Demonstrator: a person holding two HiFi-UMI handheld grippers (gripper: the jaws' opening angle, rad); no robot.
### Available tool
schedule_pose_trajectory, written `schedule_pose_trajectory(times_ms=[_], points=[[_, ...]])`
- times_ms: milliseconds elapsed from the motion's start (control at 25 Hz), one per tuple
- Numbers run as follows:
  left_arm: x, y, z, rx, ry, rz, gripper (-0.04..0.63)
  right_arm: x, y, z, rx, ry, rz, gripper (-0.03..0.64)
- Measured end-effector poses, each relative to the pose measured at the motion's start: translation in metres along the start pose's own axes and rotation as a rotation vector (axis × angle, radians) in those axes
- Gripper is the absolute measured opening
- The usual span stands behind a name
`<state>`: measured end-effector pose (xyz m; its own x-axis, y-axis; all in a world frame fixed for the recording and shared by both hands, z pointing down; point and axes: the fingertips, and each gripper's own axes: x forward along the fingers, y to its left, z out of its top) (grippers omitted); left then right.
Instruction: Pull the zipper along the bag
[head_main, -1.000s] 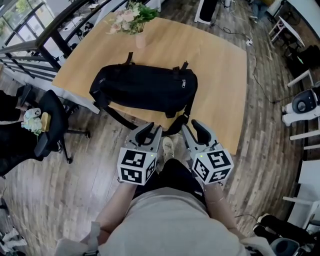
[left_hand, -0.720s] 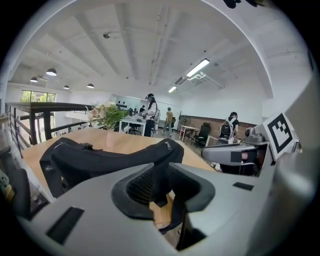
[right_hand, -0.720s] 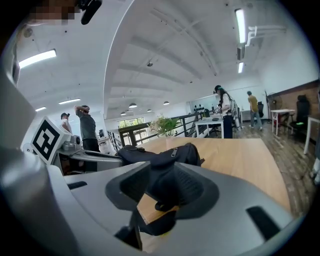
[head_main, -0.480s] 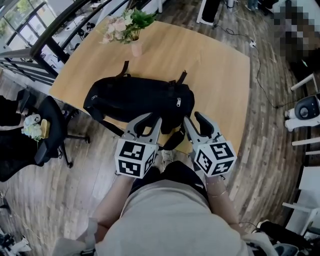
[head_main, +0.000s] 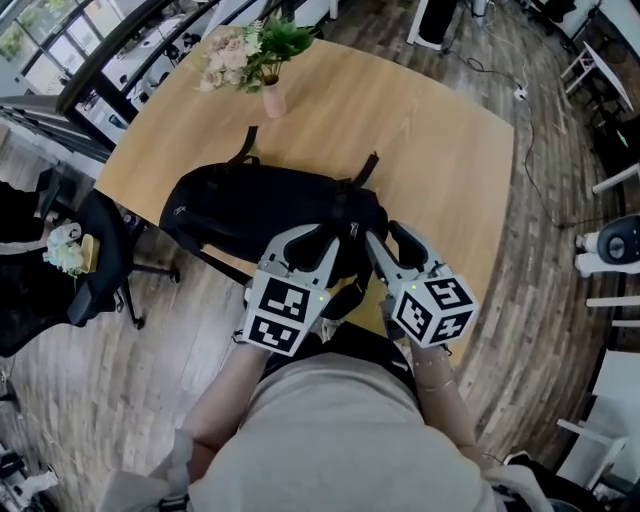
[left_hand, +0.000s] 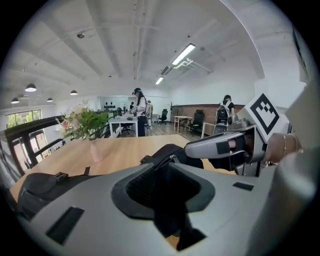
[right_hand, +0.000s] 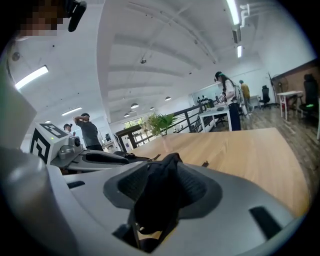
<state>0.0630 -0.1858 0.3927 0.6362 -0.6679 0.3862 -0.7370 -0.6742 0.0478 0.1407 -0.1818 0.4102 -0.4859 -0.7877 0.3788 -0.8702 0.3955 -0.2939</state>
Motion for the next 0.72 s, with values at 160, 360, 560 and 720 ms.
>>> schedule_pose_trajectory(times_ms=[160,360,560,720], points=[[0.008,-0.003,0.005,0.0,-0.006,-0.022,0.1,0.008,0.0,-0.003,0.018,0.024,0.039,0.179],[0.014,-0.007,0.006,0.016,-0.015,-0.049,0.1,0.014,0.001,-0.006,0.038,0.031,0.088,0.178],[0.014,-0.015,0.002,0.072,0.005,-0.078,0.1,0.014,0.006,-0.005,0.057,0.028,0.123,0.139],[0.014,-0.021,-0.005,0.144,0.034,-0.08,0.1,0.013,0.007,-0.005,0.077,0.022,0.123,0.109]])
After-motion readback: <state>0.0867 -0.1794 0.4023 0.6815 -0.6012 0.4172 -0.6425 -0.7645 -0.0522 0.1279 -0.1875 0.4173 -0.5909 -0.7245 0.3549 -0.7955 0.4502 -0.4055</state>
